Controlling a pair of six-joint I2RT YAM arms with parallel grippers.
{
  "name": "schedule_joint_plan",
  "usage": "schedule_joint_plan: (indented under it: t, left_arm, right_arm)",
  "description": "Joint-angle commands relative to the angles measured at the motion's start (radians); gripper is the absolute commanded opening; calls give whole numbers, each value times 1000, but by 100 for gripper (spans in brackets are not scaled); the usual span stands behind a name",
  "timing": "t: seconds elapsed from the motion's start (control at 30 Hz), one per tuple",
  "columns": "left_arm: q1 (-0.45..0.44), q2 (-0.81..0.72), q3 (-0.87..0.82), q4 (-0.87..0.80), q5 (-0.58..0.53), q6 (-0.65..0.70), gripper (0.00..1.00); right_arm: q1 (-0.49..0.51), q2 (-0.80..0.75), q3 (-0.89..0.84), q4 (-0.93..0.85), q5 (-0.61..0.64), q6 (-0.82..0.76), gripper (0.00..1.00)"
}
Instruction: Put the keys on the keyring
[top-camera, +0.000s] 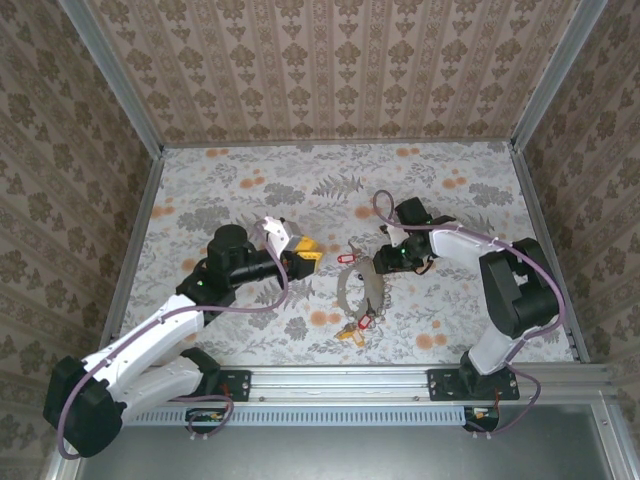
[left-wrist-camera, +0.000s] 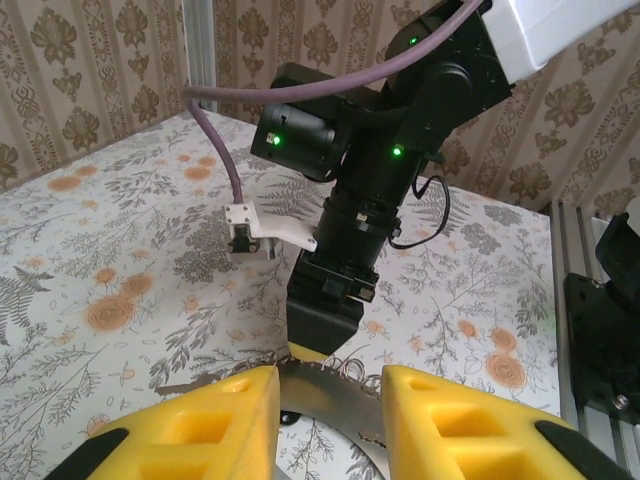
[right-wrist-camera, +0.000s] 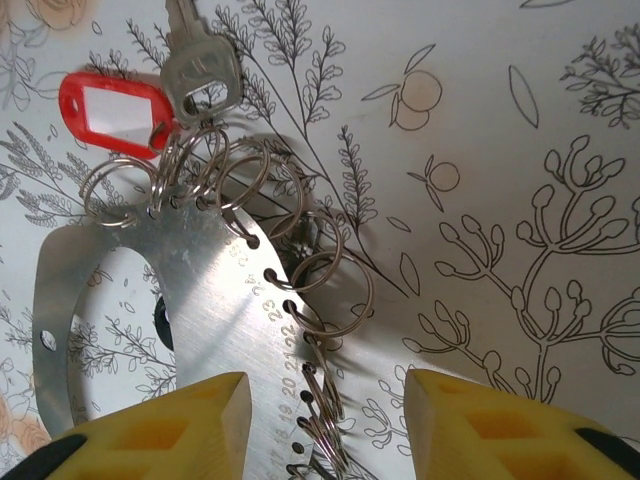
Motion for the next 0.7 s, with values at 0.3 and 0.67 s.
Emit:
schedule_joint_plan:
  t: [0.3, 0.67]
  left_arm:
    - [18, 2, -14, 68, 45, -46, 33]
    - [18, 5, -10, 28, 19, -63, 33]
  right_arm:
    - [2, 55, 38, -40, -37, -20, 32]
    - [25, -33, 26, -46, -11, -37, 0]
